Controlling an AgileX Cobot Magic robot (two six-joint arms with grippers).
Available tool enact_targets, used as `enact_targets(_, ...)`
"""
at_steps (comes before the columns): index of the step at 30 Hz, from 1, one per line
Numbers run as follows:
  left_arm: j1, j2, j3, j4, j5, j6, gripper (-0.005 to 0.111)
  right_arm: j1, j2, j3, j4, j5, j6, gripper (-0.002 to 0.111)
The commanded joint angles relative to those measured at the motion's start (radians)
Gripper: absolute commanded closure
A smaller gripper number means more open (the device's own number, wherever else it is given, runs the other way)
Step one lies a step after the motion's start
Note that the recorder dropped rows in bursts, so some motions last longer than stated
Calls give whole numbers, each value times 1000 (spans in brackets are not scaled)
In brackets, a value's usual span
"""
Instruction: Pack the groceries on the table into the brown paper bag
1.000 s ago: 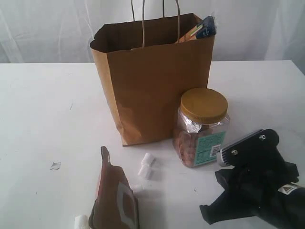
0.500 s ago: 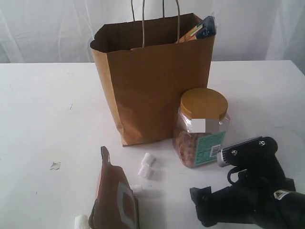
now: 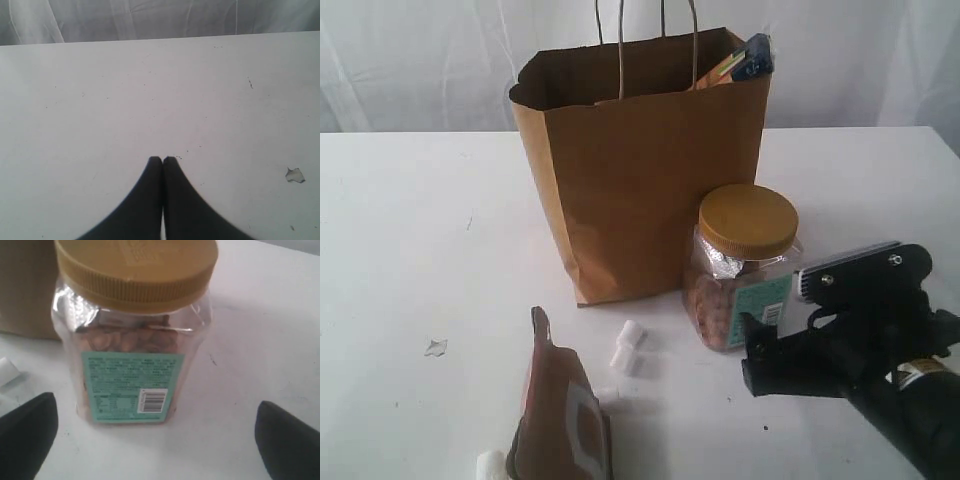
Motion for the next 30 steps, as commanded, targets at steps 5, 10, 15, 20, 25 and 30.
enact_targets(5,-1,-5,3,-1,-4,-2,107,-2,248,-57,-227,-140,312,3)
enact_targets(10,-1,-5,3,-1,-4,-2,107,-2,359,-89,-222,-235,312,3)
enact_targets(15,-1,-5,3,-1,-4,-2,107,-2,437,-105,-220,-305,312,3)
enact_targets(20,-1,-5,3,-1,-4,-2,107,-2,500,-121,-222,-415,312,3)
enact_targets(25,-1,-5,3,-1,-4,-2,107,-2,529,-153,-222,-426,310,3)
enact_targets(30,-1,-5,3,-1,-4,-2,107,-2,551,-178,-220,-458,289,3)
